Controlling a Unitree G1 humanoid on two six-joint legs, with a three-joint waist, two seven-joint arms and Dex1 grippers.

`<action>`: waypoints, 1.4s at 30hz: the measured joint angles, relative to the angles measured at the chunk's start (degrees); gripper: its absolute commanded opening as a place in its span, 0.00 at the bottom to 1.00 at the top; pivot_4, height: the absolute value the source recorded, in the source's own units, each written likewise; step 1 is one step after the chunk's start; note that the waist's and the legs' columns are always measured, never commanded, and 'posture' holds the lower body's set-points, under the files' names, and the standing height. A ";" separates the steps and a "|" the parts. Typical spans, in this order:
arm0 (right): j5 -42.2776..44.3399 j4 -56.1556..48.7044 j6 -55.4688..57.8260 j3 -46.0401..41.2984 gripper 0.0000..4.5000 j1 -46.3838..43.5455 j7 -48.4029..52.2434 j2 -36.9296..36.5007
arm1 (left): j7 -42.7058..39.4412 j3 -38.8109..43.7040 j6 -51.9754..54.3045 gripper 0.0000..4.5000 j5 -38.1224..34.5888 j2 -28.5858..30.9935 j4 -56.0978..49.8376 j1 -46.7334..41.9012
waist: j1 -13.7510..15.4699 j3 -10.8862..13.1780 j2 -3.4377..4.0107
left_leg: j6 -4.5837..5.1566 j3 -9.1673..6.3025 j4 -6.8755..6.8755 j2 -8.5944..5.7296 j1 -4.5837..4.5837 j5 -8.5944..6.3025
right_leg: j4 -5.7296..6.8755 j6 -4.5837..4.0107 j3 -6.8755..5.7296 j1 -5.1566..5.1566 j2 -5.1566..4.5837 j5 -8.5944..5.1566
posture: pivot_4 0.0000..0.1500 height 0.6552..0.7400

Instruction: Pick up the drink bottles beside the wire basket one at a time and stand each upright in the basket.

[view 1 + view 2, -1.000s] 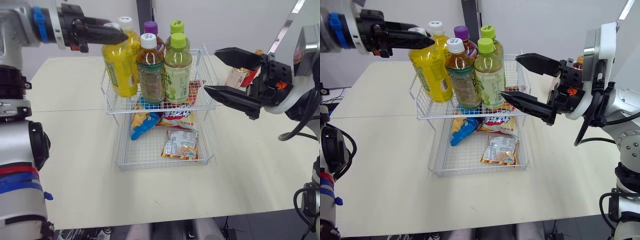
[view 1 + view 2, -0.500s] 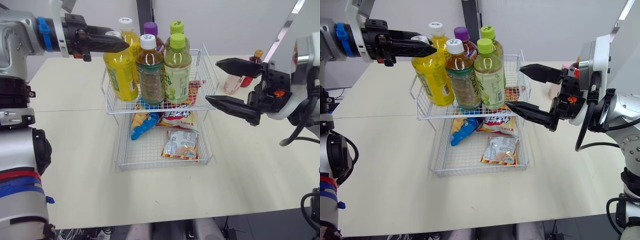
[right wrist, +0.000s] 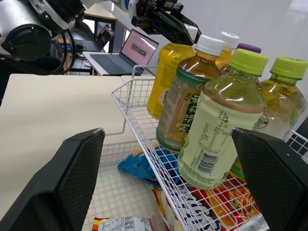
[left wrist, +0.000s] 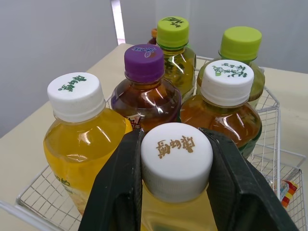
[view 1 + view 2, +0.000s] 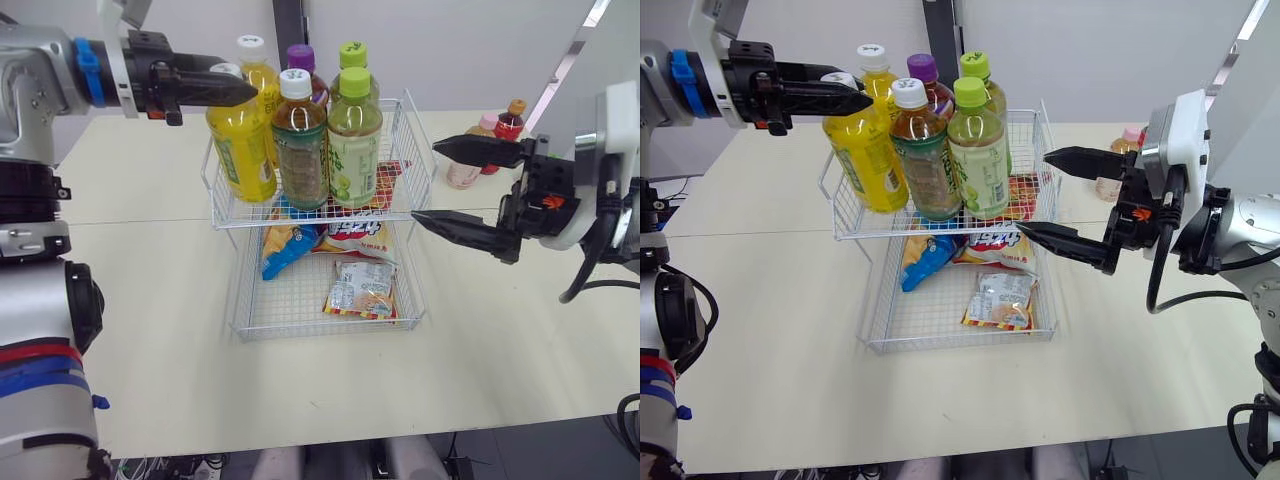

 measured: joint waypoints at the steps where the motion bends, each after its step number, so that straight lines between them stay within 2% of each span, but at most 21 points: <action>1: 0.10 -0.35 0.65 0.00 1.00 -0.03 -0.34 -0.37 | 0.09 0.05 0.04 0.30 -0.18 0.00 0.00 0.07 | 0.01 0.00 0.00 | 0.00 0.00 0.00 0.00 0.00 0.00 | 0.00 0.00 0.00 0.00 0.00 0.00 | 1.00 0.95; 10: 3.34 -1.23 4.04 -0.03 1.00 -1.40 -1.67 -2.37 | 0.08 0.63 0.43 0.30 -0.57 0.00 0.00 0.36 | 0.02 0.00 0.00 | 0.00 0.01 0.00 0.00 0.00 0.00 | 0.00 0.00 0.01 0.00 0.00 0.00 | 1.00 0.95; 12: 4.29 -1.23 4.53 -0.08 1.00 -1.72 -1.72 -2.71 | 0.00 0.65 0.41 0.46 -0.59 -0.01 0.06 0.36 | 0.02 0.00 0.00 | 0.00 0.00 0.00 0.00 0.00 0.00 | 0.00 0.00 0.00 0.00 0.00 0.00 | 1.00 0.95; 20: 6.29 -1.24 5.08 -0.28 1.00 -2.46 -1.97 -3.80 | -1.28 1.07 0.42 0.99 -0.90 0.34 2.49 -1.01 | 0.03 0.00 0.00 | 0.00 0.01 0.00 0.00 0.00 0.00 | -0.02 0.00 0.00 0.00 0.00 0.00 | 1.00 0.95; 32: 6.07 0.31 5.18 -0.03 1.00 -4.49 -2.38 -4.70 | -2.29 3.41 3.80 1.00 -2.51 8.00 -0.79 -0.49 | -0.11 0.00 0.00 | 0.00 0.01 -0.02 0.01 0.00 0.00 | -0.03 0.00 0.00 -0.01 0.00 0.00 | 1.00 0.95; 42: 2.54 1.17 3.62 -0.10 1.00 -2.48 -0.04 -4.74 | -0.66 8.45 6.17 1.00 -4.63 16.59 -5.46 7.24 | -0.10 0.00 0.00 | 0.00 0.03 -0.01 0.02 0.00 0.00 | -0.04 0.01 0.00 0.00 0.00 -0.01 | 1.00 0.95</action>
